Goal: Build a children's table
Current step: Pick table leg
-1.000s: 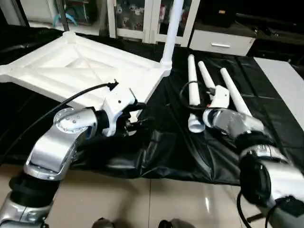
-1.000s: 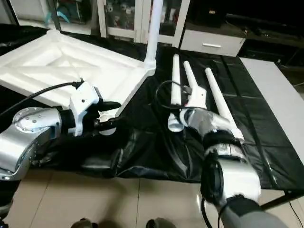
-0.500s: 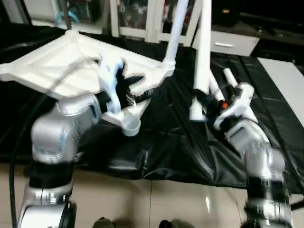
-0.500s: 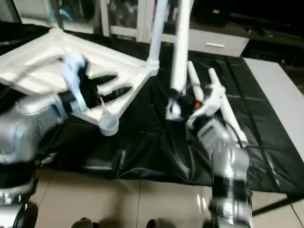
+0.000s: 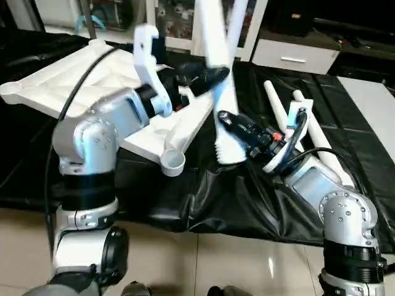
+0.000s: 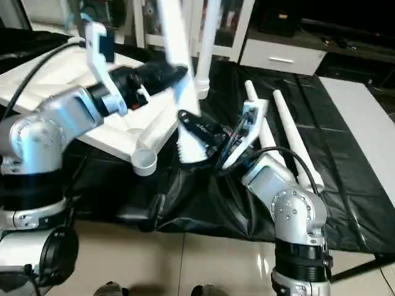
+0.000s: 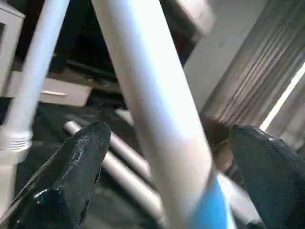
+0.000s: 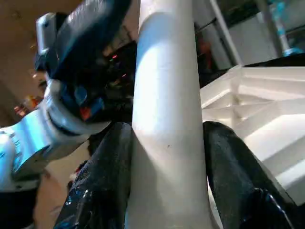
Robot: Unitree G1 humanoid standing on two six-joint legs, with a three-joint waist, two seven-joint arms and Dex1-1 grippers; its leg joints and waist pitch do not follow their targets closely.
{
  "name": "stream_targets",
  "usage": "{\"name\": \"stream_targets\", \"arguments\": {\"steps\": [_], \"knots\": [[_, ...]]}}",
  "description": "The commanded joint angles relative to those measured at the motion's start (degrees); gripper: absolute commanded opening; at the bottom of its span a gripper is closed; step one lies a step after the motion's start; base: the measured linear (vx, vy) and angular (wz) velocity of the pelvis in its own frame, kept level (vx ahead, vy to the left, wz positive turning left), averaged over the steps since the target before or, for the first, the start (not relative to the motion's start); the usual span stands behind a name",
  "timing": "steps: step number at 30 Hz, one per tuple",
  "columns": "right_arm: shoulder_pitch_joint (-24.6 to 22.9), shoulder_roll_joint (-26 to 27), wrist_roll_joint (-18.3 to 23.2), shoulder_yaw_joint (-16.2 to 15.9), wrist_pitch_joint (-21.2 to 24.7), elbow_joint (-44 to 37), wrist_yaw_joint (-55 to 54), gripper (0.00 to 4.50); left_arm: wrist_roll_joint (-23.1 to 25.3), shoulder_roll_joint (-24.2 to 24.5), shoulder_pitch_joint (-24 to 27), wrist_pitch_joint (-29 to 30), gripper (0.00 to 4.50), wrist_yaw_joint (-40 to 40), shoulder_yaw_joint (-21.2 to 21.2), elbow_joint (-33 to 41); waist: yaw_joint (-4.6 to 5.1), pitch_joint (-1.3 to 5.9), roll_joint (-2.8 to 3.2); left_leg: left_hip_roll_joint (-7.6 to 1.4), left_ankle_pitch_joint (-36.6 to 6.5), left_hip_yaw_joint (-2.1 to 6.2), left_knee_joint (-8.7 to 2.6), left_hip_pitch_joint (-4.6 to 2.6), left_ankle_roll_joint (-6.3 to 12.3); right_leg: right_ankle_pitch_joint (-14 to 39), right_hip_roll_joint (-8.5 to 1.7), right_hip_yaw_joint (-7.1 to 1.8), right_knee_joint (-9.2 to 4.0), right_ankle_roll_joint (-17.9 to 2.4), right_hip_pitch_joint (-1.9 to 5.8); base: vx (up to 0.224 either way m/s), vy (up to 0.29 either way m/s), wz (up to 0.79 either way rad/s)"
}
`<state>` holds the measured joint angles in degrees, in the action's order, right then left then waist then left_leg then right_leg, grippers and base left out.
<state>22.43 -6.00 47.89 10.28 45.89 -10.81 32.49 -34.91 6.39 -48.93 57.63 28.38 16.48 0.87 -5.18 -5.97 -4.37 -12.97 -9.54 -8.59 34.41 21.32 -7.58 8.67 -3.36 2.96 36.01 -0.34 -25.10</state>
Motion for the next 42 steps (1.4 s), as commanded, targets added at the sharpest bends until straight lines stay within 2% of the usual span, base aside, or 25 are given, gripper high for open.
{"name": "stream_targets", "arguments": {"steps": [1,4,9,12,15,16,18,19,24,25,28,30,31,34,37,39,42], "knots": [[-0.14,-0.92,2.35,0.29,1.29,-2.05,0.75,1.86,-2.75,-0.52,-1.33,1.94,4.50,-1.08,1.45,-0.09,-0.27,5.20,0.41,1.09,-9.46,-1.08,-3.64,0.13,0.35,14.77,-2.64,-1.67,-4.42,-7.81,4.04,0.000,0.000,0.00],[-0.16,-1.58,1.71,-0.19,0.80,-2.42,0.87,1.86,-4.53,-1.03,-2.15,3.00,4.50,-2.57,3.40,-0.71,-0.34,5.21,0.48,1.05,-9.07,-1.12,-3.66,0.13,0.15,13.92,-2.69,-1.67,-4.45,-7.99,4.09,0.000,0.000,0.00],[-0.40,-2.20,1.67,-1.17,1.00,-2.96,0.95,1.86,-4.97,-0.61,-2.64,3.85,4.50,-3.61,3.76,-1.00,-0.41,5.08,0.57,1.03,-9.99,-1.06,-3.80,0.08,-0.15,16.40,-2.76,-1.64,-4.78,-6.69,4.06,0.000,0.000,0.00],[-1.13,-3.27,-2.48,-3.37,-1.69,-3.94,0.79,1.86,-6.16,-0.71,-2.73,4.47,4.50,-3.99,3.77,-0.49,-0.57,5.07,0.46,1.02,-9.51,-1.06,-3.79,0.25,-0.56,16.46,-2.83,-1.70,-4.78,-6.13,4.10,0.000,0.000,0.00],[-1.40,-5.23,-8.68,-6.25,-6.57,-4.17,0.85,1.86,-7.12,-0.58,-2.69,5.13,4.50,-4.22,3.68,-0.14,-0.65,5.08,0.39,1.06,-9.31,-1.11,-3.76,0.24,-0.91,16.63,-2.79,-1.73,-4.78,-5.97,4.06,0.000,0.000,0.00],[-1.33,-5.39,-9.29,-6.40,-7.42,-4.14,0.79,1.86,-7.14,-0.39,-2.60,5.29,4.22,-4.20,3.44,-0.03,-0.68,5.07,0.67,1.08,-9.75,-1.10,-3.75,0.22,-0.90,17.16,-2.78,-1.73,-4.81,-5.72,4.00,0.000,0.000,0.00],[-1.22,-5.34,-9.51,-6.46,-7.93,-4.21,0.72,1.86,-6.93,-0.25,-2.54,5.23,4.15,-4.25,3.20,-0.03,-0.72,5.12,0.46,1.12,-10.01,-1.12,-3.72,0.20,-0.55,17.47,-2.78,-1.70,-4.88,-5.52,4.05,0.000,0.000,0.00],[-1.14,-5.61,-10.58,-7.16,-9.15,-4.58,0.67,1.86,-6.75,-0.22,-2.60,5.08,3.96,-4.44,3.07,-0.26,-0.74,5.14,0.75,1.08,-10.09,-1.08,-3.73,0.17,-0.52,17.25,-2.76,-1.70,-4.87,-5.61,3.98,0.000,0.000,0.00],[-1.73,-6.28,-13.25,-9.08,-11.51,-4.72,0.87,1.86,-6.65,-0.27,-3.41,4.05,3.65,-6.47,3.74,-1.83,-0.69,5.23,0.70,1.03,-10.15,-1.05,-3.71,0.16,-0.48,15.38,-2.67,-1.67,-4.67,-6.37,4.11,0.000,0.000,0.00],[-1.73,-6.28,-13.25,-9.08,-11.51,-4.72,0.87,1.86,-6.65,-0.27,-3.41,4.05,3.39,-6.47,3.74,-1.83,-0.73,5.26,0.73,1.04,-10.08,-1.04,-3.68,0.08,-0.42,15.08,-2.64,-1.67,-4.61,-6.49,4.07,0.000,0.000,0.00],[-1.94,-6.43,-15.40,-10.66,-13.58,-4.66,1.30,1.86,-5.93,-0.18,-3.67,3.31,3.19,-8.00,4.29,-3.55,-0.75,5.20,0.67,1.09,-10.35,-1.03,-3.70,0.14,-0.33,15.26,-2.66,-1.63,-4.70,-6.56,4.15,0.000,0.000,0.00],[-1.84,-6.58,-16.47,-11.30,-14.63,-4.34,1.23,1.86,-5.63,-0.10,-3.50,3.11,3.06,-8.15,4.13,-3.77,-0.80,5.39,0.95,1.06,-10.43,-0.97,-3.65,0.09,-0.42,15.52,-2.70,-1.65,-4.62,-6.65,4.24,0.000,0.000,0.00],[-1.76,-6.72,-16.90,-11.52,-15.05,-4.13,1.11,1.86,-5.51,0.04,-3.37,3.04,2.89,-8.00,3.86,-3.72,-0.81,5.42,0.85,1.00,-10.21,-0.98,-3.64,0.08,-0.47,15.08,-2.75,-1.67,-4.61,-6.75,4.20,0.000,0.000,0.00],[-1.50,-6.93,-18.15,-11.89,-16.26,-3.42,0.90,1.86,-4.97,0.68,-2.91,2.69,2.83,-7.90,2.63,-3.60,-0.80,5.57,0.83,0.97,-9.62,-0.99,-3.60,0.08,-0.36,12.87,-2.71,-1.68,-4.30,-7.60,4.33,0.000,0.000,0.00],[-1.32,-7.04,-18.56,-12.02,-16.80,-2.99,0.81,1.86,-5.00,0.78,-2.80,2.48,2.47,-8.22,2.31,-3.67,-0.85,5.60,0.85,0.97,-9.27,-1.01,-3.56,0.09,-0.28,12.21,-2.71,-1.71,-4.18,-7.92,4.38,0.000,0.000,0.00],[-1.16,-7.09,-18.99,-12.15,-17.30,-2.65,0.75,1.86,-5.04,0.57,-2.77,2.25,2.47,-9.21,2.48,-3.73,-0.86,5.59,0.78,0.95,-9.34,-1.03,-3.54,0.06,-0.25,12.21,-2.72,-1.73,-4.19,-8.00,4.37,0.000,0.000,0.00],[-1.00,-7.08,-19.48,-12.23,-17.72,-2.38,0.68,1.86,-5.24,0.68,-2.70,2.33,2.13,-9.08,2.31,-3.69,-0.91,5.57,0.79,0.98,-9.74,-1.06,-3.52,0.02,-0.26,12.89,-2.70,-1.72,-4.22,-7.97,4.38,0.000,0.000,0.00]]}}
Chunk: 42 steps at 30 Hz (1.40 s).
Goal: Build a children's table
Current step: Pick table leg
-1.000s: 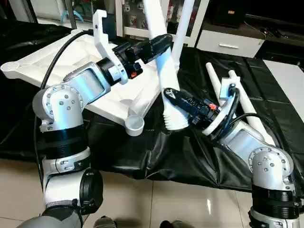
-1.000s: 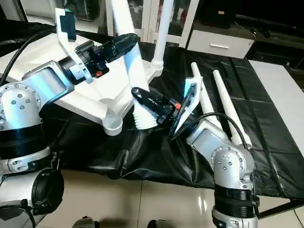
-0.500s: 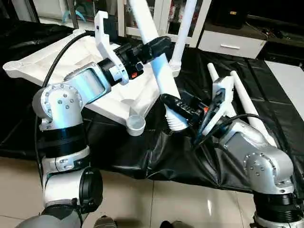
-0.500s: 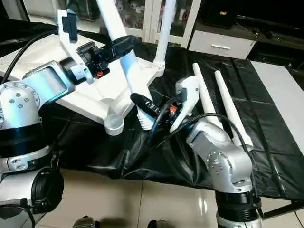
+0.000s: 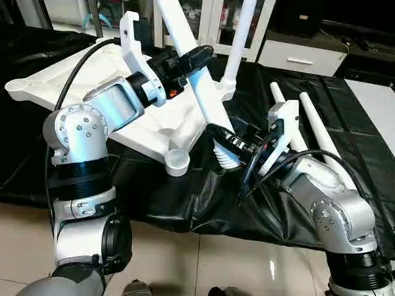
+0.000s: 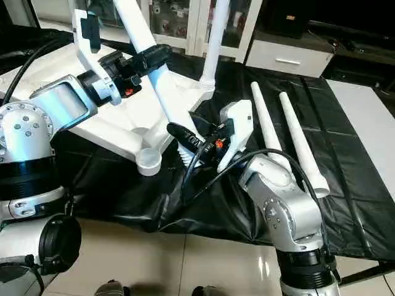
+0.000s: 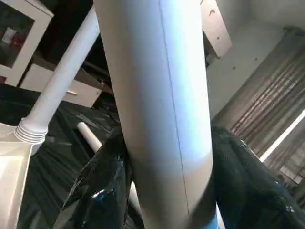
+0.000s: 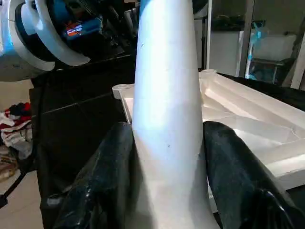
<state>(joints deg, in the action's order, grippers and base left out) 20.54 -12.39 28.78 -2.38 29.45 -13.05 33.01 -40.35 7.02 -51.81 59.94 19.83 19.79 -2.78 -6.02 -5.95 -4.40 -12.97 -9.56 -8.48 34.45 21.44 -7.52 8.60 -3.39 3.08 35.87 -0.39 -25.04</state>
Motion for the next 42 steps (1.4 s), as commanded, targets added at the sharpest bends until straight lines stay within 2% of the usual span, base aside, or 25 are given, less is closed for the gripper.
{"name": "stream_targets", "arguments": {"steps": [1,10,11,12,14,16,19,22,23,25,26,27,28,29,30,31,32,33,34,35,39,40,42], "knots": [[0.95,-0.72,-0.53,0.39,-1.46,-0.03,0.18,1.86,0.17,0.08,0.22,0.09,2.09,-0.60,-1.03,-0.02,-0.09,5.56,0.87,0.97,-9.58,-1.15,-3.54,-0.09,-0.34,12.83,-2.70,-1.84,-4.05,-7.95,4.30,0.000,0.000,0.00],[1.25,-1.01,-1.92,-0.22,-2.36,0.50,0.27,1.86,-1.02,-0.01,0.42,0.02,1.90,-0.48,-1.32,0.67,-0.23,5.59,0.82,1.00,-9.36,-1.19,-3.47,-0.11,-0.32,12.39,-2.67,-1.85,-3.97,-8.04,4.34,0.000,0.000,0.00],[1.38,-1.01,-2.19,-0.33,-2.52,0.68,0.14,1.86,-1.12,-0.14,0.26,-0.29,1.89,-0.69,-1.07,0.49,-0.32,5.66,1.27,1.00,-9.46,-1.11,-3.45,-0.17,-0.43,12.40,-2.66,-1.84,-3.89,-8.13,4.34,0.000,0.000,0.00],[1.42,-1.00,-2.23,-0.34,-2.54,0.74,0.10,2.21,-1.16,-0.16,0.22,-0.38,1.89,-0.69,-1.01,0.44,-0.25,5.66,1.13,0.98,-9.58,-1.15,-3.45,-0.16,-0.43,12.35,-2.67,-1.85,-4.03,-8.15,4.32,0.000,0.000,0.00],[1.53,-0.79,-2.04,-0.30,-2.57,1.01,0.22,2.56,-1.84,-0.40,-0.27,-1.04,1.86,-0.95,-0.20,-0.31,-0.31,5.70,1.01,1.01,-9.37,-1.15,-3.44,-0.12,-0.42,11.68,-2.62,-1.84,-3.91,-8.29,4.41,0.000,0.000,0.00],[1.64,-0.48,-1.17,0.10,-2.07,1.10,0.57,2.58,-2.23,-0.17,-0.35,-1.14,1.86,-0.14,-0.35,-0.58,-0.36,5.81,1.09,1.04,-9.25,-1.12,-3.40,-0.14,-0.33,11.37,-2.59,-1.81,-3.85,-8.34,4.47,0.000,0.000,0.00],[2.10,-0.29,-0.02,0.97,-1.24,1.30,0.98,2.98,-2.61,-0.06,-0.38,-1.22,1.83,0.27,-0.23,-0.87,-0.41,5.85,1.10,1.04,-9.29,-1.14,-3.36,-0.19,-0.28,11.17,-2.58,-1.80,-3.82,-8.48,4.46,0.000,0.000,0.00],[3.60,0.18,4.06,4.11,1.17,1.97,0.84,3.20,-2.55,0.34,-0.45,-1.52,1.82,0.69,-0.35,-1.46,-0.37,5.97,1.24,1.03,-9.51,-1.13,-3.34,-0.28,0.03,10.52,-2.55,-1.78,-3.69,-8.99,4.44,0.000,0.000,0.00],[5.24,0.35,7.90,7.19,3.64,2.78,0.19,3.33,-2.63,0.66,-0.48,-1.49,1.81,1.11,-0.49,-1.67,-0.45,5.96,1.51,1.05,-9.78,-1.10,-3.32,-0.34,-0.09,10.84,-2.56,-1.74,-3.71,-9.07,4.42,0.000,0.000,0.00],[7.37,-0.32,12.74,10.71,7.21,4.22,-0.08,3.44,-3.00,1.11,-0.59,-1.20,1.81,1.85,-0.67,-1.87,-0.44,6.08,1.56,1.03,-9.88,-1.06,-3.29,-0.39,-0.15,10.49,-2.51,-1.70,-3.61,-9.13,4.47,0.000,0.000,0.00],[8.09,-0.71,14.45,11.87,8.51,4.78,-0.05,3.51,-3.18,1.29,-0.64,-1.07,1.81,2.16,-0.77,-1.95,-0.42,6.04,1.49,1.09,-10.00,-1.09,-3.28,-0.46,-0.18,10.52,-2.45,-1.68,-3.65,-9.13,4.43,0.000,0.000,0.00],[9.00,-1.68,16.15,12.95,10.38,5.66,0.45,3.64,-3.36,1.54,-0.73,-0.91,1.81,2.67,-0.96,-2.07,-0.49,6.10,1.79,1.15,-10.04,-1.09,-3.24,-0.58,-0.29,10.42,-2.38,-1.67,-3.59,-9.23,4.42,0.000,0.000,0.00],[9.76,-3.04,17.10,13.41,12.14,6.50,1.54,3.83,-3.49,1.87,-0.81,-0.64,1.81,3.31,-1.27,-2.17,-0.60,6.15,1.60,1.12,-9.72,-1.12,-3.22,-0.53,-0.35,9.97,-2.39,-1.66,-3.69,-9.22,4.56,0.000,0.000,0.00],[10.40,-4.34,17.60,13.55,13.64,7.35,2.78,3.83,-3.50,2.06,-0.90,-0.51,1.81,3.69,-1.47,-2.29,-0.76,6.16,1.77,1.14,-8.97,-1.12,-3.19,-0.37,-0.42,9.05,-2.45,-1.72,-3.57,-9.37,4.66,0.000,0.000,0.00],[11.70,-7.21,19.14,13.20,17.41,9.10,6.40,3.85,-4.05,2.30,-1.11,0.01,1.81,4.69,-1.75,-2.52,-0.74,6.24,1.85,1.16,-8.65,-1.06,-3.18,-0.31,-0.46,8.49,-2.41,-1.68,-3.45,-9.61,4.75,0.000,0.000,0.00],[12.26,-8.44,19.94,13.00,19.07,9.85,7.97,3.86,-4.35,2.39,-1.20,0.21,1.81,5.10,-1.86,-2.62,-0.95,6.29,1.58,1.22,-8.34,-1.18,-3.01,-0.30,0.01,7.57,-2.36,-1.70,-3.52,-10.10,4.89,0.000,0.000,0.00],[12.36,-8.66,20.00,12.89,19.39,9.99,8.27,3.86,-4.35,2.42,-1.22,0.23,1.81,5.17,-1.93,-2.65,-0.95,6.29,1.58,1.22,-8.34,-1.18,-3.01,-0.30,0.01,7.57,-2.36,-1.70,-3.52,-10.10,4.89,0.000,0.000,0.00],[13.02,-10.07,20.26,12.10,21.50,10.96,10.19,3.86,-4.33,2.64,-1.33,0.36,1.81,5.77,-2.43,-2.82,-0.97,6.32,1.75,1.33,-8.05,-1.14,-3.01,0.02,0.01,7.75,-2.48,-1.69,-3.58,-10.48,5.14,0.000,0.000,0.00],[13.90,-11.82,20.51,10.92,24.29,12.35,12.39,3.86,-4.44,2.88,-1.45,0.48,1.81,6.68,-3.10,-3.04,-1.08,6.41,1.81,1.29,-8.19,-1.13,-2.98,-0.03,0.00,9.06,-2.57,-1.62,-3.73,-10.64,5.11,0.000,0.000,0.00],[13.90,-11.82,20.51,10.92,24.29,12.35,12.39,3.86,-4.44,2.88,-1.45,0.48,1.81,6.68,-3.10,-3.04,-1.12,6.45,1.73,1.35,-8.05,-1.12,-2.94,0.03,-0.05,9.43,-2.57,-1.58,-3.72,-10.61,5.26,0.000,0.000,0.00],[15.52,-13.98,22.40,8.80,28.20,14.74,15.01,3.86,-5.84,3.71,-1.50,1.51,1.81,9.98,-4.85,-2.82,-1.28,6.50,1.94,1.23,-8.72,-1.13,-2.90,-0.10,-0.30,12.17,-2.73,-1.49,-4.01,-10.44,4.98,0.000,0.000,0.00],[15.95,-14.69,22.18,6.86,29.12,15.16,16.87,3.86,-6.92,4.81,-0.61,2.73,1.81,14.29,-7.29,-1.14,-1.25,6.47,1.69,1.25,-8.85,-1.14,-2.93,-0.09,-0.37,13.10,-2.70,-1.40,-4.04,-10.22,4.97,0.000,0.000,0.00],[16.31,-15.05,21.50,5.45,29.46,15.31,18.48,3.86,-7.29,5.80,0.24,3.35,1.81,17.72,-9.71,0.26,-1.33,6.41,1.68,0.99,-9.17,-1.13,-3.00,-0.18,-0.57,14.35,-2.87,-1.41,-4.13,-10.15,4.71,0.000,0.000,0.00]]}}
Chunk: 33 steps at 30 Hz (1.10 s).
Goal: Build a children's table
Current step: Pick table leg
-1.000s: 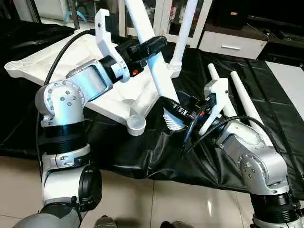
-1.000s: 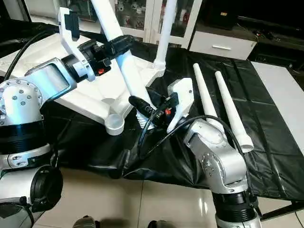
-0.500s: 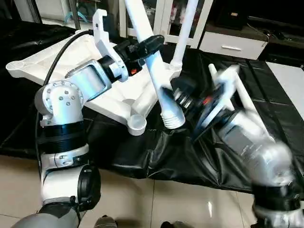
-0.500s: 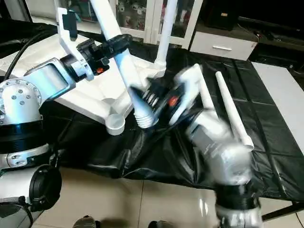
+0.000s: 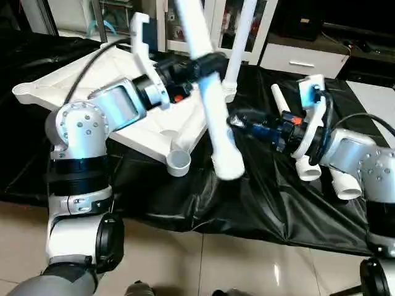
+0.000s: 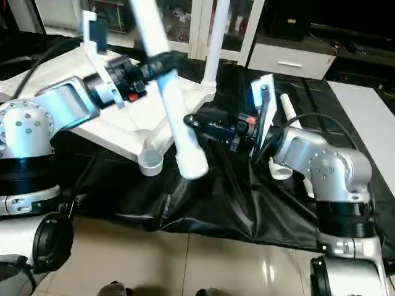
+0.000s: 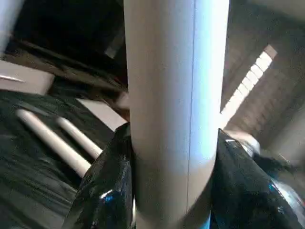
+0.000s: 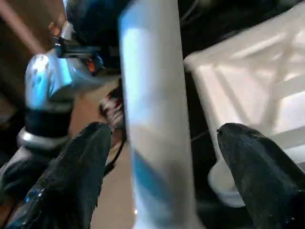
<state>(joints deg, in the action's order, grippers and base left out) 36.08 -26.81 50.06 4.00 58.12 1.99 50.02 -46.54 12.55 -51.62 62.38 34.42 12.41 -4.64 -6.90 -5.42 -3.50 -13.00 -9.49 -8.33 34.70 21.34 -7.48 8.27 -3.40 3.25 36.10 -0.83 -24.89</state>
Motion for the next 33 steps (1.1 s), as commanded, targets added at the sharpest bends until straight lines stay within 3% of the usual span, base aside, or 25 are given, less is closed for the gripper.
{"name": "stream_targets", "arguments": {"steps": [1,3,4,5,11,13,22,29,33], "knots": [[0.78,-0.64,0.18,-1.00,0.80,0.28,1.56,3.86,-1.10,0.32,0.10,0.93,1.81,3.31,-2.48,2.19,-0.48,5.86,0.84,0.97,-9.36,-1.30,-3.23,-0.08,-0.66,14.55,-2.86,-1.59,-4.33,-9.86,4.49,0.000,0.000,0.00],[1.27,-1.07,-1.98,-3.04,-0.05,-0.06,2.93,3.86,0.42,1.58,0.19,-0.40,1.80,5.54,-5.34,2.33,-0.69,5.86,0.44,0.94,-8.87,-1.28,-3.26,0.00,-0.72,14.13,-2.84,-1.54,-4.27,-9.72,4.53,0.000,0.000,0.00],[1.27,-1.07,-1.98,-3.04,-0.05,-0.06,2.93,3.86,0.42,1.58,0.19,-0.40,1.80,5.54,-5.34,2.33,-0.81,5.86,0.61,0.90,-8.88,-1.23,-3.32,-0.05,-0.86,14.35,-2.86,-1.54,-4.16,-9.56,4.52,0.000,0.000,0.00],[1.81,-1.46,-3.98,-4.77,-1.28,-0.56,2.78,3.86,1.78,2.60,-0.31,-1.62,1.80,6.81,-7.26,1.91,-0.93,5.79,0.40,0.84,-9.20,-1.28,-3.31,-0.14,-0.92,15.34,-2.95,-1.55,-4.39,-9.04,4.39,0.000,0.000,0.00],[1.95,-2.34,-6.09,-8.13,-1.36,-2.78,2.70,3.86,4.74,4.66,-2.01,-4.40,1.80,10.26,-10.75,0.15,-1.37,5.82,0.66,0.87,-8.54,-1.27,-3.38,-0.12,-1.51,15.17,-2.92,-1.70,-4.22,-8.13,4.40,0.000,0.000,0.00],[1.81,-2.87,-6.79,-9.21,-1.15,-3.19,3.28,3.86,5.02,4.97,-2.19,-4.83,1.80,11.00,-11.36,-0.13,-1.36,5.70,0.89,0.82,-9.13,-1.22,-3.43,-0.14,-1.78,15.04,-2.90,-1.68,-4.15,-8.26,4.27,0.000,0.000,0.00],[1.03,-4.00,-9.23,-12.74,-1.37,-4.46,4.53,3.86,6.32,5.63,-2.65,-6.72,1.80,13.57,-13.46,-1.35,-1.35,5.69,0.72,0.94,-8.92,-1.26,-3.37,0.03,-1.69,14.46,-2.92,-1.72,-4.12,-8.61,4.47,0.000,0.000,0.00],[0.93,-3.96,-10.22,-14.20,-1.71,-4.48,5.02,3.21,6.50,5.55,-2.78,-6.95,1.80,14.12,-13.68,-1.47,-1.31,5.70,0.77,0.83,-9.72,-1.22,-3.34,-0.07,-1.88,15.00,-2.95,-1.70,-4.13,-8.77,4.39,0.000,0.000,0.00],[0.71,-3.81,-11.32,-15.28,-2.16,-4.46,5.17,3.18,6.62,5.37,-2.93,-7.22,1.80,14.36,-13.73,-1.64,-1.34,5.73,0.76,0.80,-9.41,-1.18,-3.35,-0.09,-1.85,14.16,-2.94,-1.69,-4.00,-9.04,4.41,0.000,0.000,0.00]]}}
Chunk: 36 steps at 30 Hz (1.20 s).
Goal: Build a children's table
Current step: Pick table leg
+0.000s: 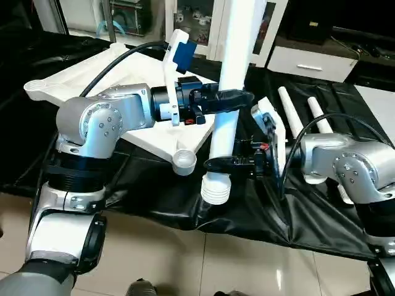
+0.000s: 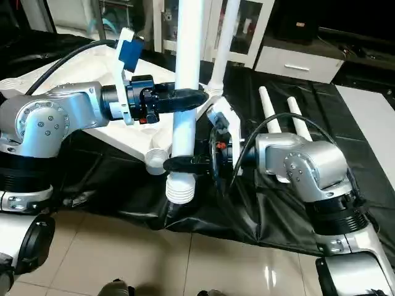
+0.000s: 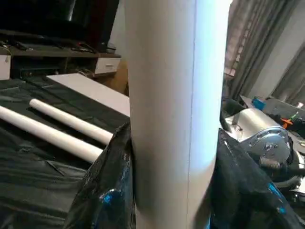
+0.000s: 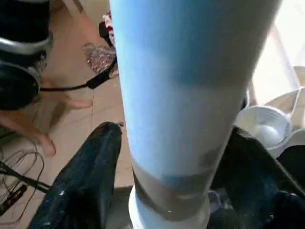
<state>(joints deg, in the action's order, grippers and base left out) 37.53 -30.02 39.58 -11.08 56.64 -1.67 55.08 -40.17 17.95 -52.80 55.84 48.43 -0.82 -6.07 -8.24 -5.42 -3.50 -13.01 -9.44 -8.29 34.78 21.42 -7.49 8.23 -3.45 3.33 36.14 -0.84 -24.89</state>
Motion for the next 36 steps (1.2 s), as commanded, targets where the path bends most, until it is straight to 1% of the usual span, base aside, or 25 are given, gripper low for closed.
{"name": "stream_targets", "arguments": {"steps": [1,3,4,5,7,9,10,12,18,20,28,30,33,34,36], "knots": [[-0.77,-0.52,-0.98,-0.32,-0.75,-0.79,0.07,2.87,0.21,-0.09,-1.78,-0.70,1.80,0.29,-0.49,-0.20,0.04,5.73,0.73,0.84,-9.40,-1.22,-3.42,-0.09,-1.81,14.07,-2.90,-1.78,-4.03,-9.07,4.45,0.000,0.000,0.00],[-0.83,-0.48,-1.23,-0.63,-0.84,-0.79,0.11,2.81,0.15,-0.18,-1.81,-0.68,1.80,0.28,-0.49,-0.13,0.02,5.72,0.77,0.82,-9.44,-1.22,-3.43,-0.10,-1.81,13.94,-2.90,-1.78,-4.00,-9.19,4.45,0.000,0.000,0.00],[-0.84,-0.46,-1.28,-0.71,-0.84,-0.78,0.14,2.67,0.13,-0.21,-1.83,-0.66,1.80,0.30,-0.46,-0.11,0.04,5.72,0.76,0.82,-9.42,-1.22,-3.44,-0.09,-1.84,13.94,-2.92,-1.78,-4.01,-9.20,4.46,0.000,0.000,0.00],[-0.81,-0.42,-1.39,-0.82,-0.86,-0.71,0.17,2.67,0.07,-0.31,-1.88,-0.67,1.80,0.32,-0.33,-0.22,0.01,5.71,0.75,0.82,-9.49,-1.23,-3.43,-0.11,-1.85,14.01,-2.93,-1.79,-4.02,-9.19,4.44,0.000,0.000,0.00],[-0.77,-0.34,-1.57,-0.87,-0.93,-0.54,0.27,2.35,0.16,-0.35,-1.93,-0.77,1.80,0.39,-0.29,-0.36,0.02,5.67,0.79,0.83,-9.80,-1.24,-3.44,-0.15,-1.84,14.59,-2.92,-1.78,-4.11,-9.13,4.41,0.000,0.000,0.00],[-0.72,-0.11,-1.90,-0.77,-1.14,-0.19,0.35,2.30,0.27,-0.37,-1.97,-0.81,1.80,0.58,-0.30,-0.42,-0.01,5.73,0.80,0.86,-9.67,-1.24,-3.40,-0.13,-1.74,14.60,-2.92,-1.78,-4.09,-9.01,4.46,0.000,0.000,0.00],[-0.72,-0.05,-1.95,-0.73,-1.22,-0.10,0.31,2.20,0.27,-0.37,-1.97,-0.80,1.80,0.64,-0.33,-0.39,0.01,5.71,0.75,0.90,-9.71,-1.25,-3.39,-0.12,-1.73,14.80,-2.90,-1.78,-4.15,-8.90,4.43,0.000,0.000,0.00],[-0.79,0.27,-2.08,-0.45,-1.48,0.08,0.01,2.00,0.26,-0.35,-1.87,-0.78,1.80,0.74,-0.40,-0.27,0.01,5.73,0.84,0.82,-9.74,-1.20,-3.42,-0.15,-1.83,14.74,-2.94,-1.76,-4.09,-8.98,4.42,0.000,0.000,0.00],[-1.07,1.02,-2.19,0.28,-2.22,0.14,-0.06,1.89,0.14,-0.26,-1.66,-0.57,1.80,0.95,-0.48,0.14,-0.02,5.82,0.86,0.84,-9.50,-1.19,-3.40,-0.11,-1.82,13.71,-2.92,-1.76,-3.98,-9.33,4.49,0.000,0.000,0.00],[-1.21,1.26,-2.03,0.68,-2.58,0.01,0.14,1.88,0.11,-0.19,-1.70,-0.57,1.80,1.07,-0.48,0.11,-0.03,5.89,0.99,0.81,-9.69,-1.19,-3.38,-0.16,-1.81,13.38,-2.92,-1.74,-3.98,-9.55,4.48,0.000,0.000,0.00],[-1.25,2.37,-2.64,1.56,-4.63,0.32,-0.16,1.88,0.06,-0.30,-1.96,-0.64,1.80,1.10,-0.31,-0.25,-0.08,6.02,1.07,0.81,-9.80,-1.17,-3.35,-0.19,-1.92,13.33,-2.94,-1.73,-3.91,-9.77,4.53,0.000,0.000,0.00],[-1.05,2.81,-2.57,1.86,-4.70,0.68,-0.42,2.58,0.03,-0.33,-2.03,-0.64,1.80,1.16,-0.31,-0.27,-0.06,6.03,1.05,0.84,-9.75,-1.18,-3.33,-0.16,-1.91,13.08,-2.93,-1.74,-3.88,-9.84,4.54,0.000,0.000,0.00],[-0.19,3.89,-2.46,2.98,-4.75,1.76,-2.06,2.70,0.00,-0.21,-1.97,-0.61,1.80,1.75,-0.72,0.12,-0.07,6.04,1.27,0.83,-9.89,-1.14,-3.34,-0.23,-2.03,13.00,-2.95,-1.72,-3.84,-9.98,4.48,0.000,0.000,0.00],[0.03,4.04,-2.69,3.17,-4.97,2.04,-2.50,2.70,0.02,-0.15,-1.92,-0.61,1.80,1.95,-0.87,0.24,-0.03,6.06,1.18,0.85,-9.85,-1.18,-3.33,-0.24,-2.06,12.96,-2.91,-1.70,-3.82,-10.13,4.47,0.000,0.000,0.00],[0.17,4.09,-2.86,3.26,-5.11,2.25,-2.72,2.76,0.00,-0.12,-1.90,-0.61,1.79,2.10,-0.95,0.27,-0.02,6.06,1.22,0.84,-9.87,-1.14,-3.34,-0.21,-2.16,12.82,-2.93,-1.69,-3.79,-10.16,4.51,0.000,0.000,0.00]]}}
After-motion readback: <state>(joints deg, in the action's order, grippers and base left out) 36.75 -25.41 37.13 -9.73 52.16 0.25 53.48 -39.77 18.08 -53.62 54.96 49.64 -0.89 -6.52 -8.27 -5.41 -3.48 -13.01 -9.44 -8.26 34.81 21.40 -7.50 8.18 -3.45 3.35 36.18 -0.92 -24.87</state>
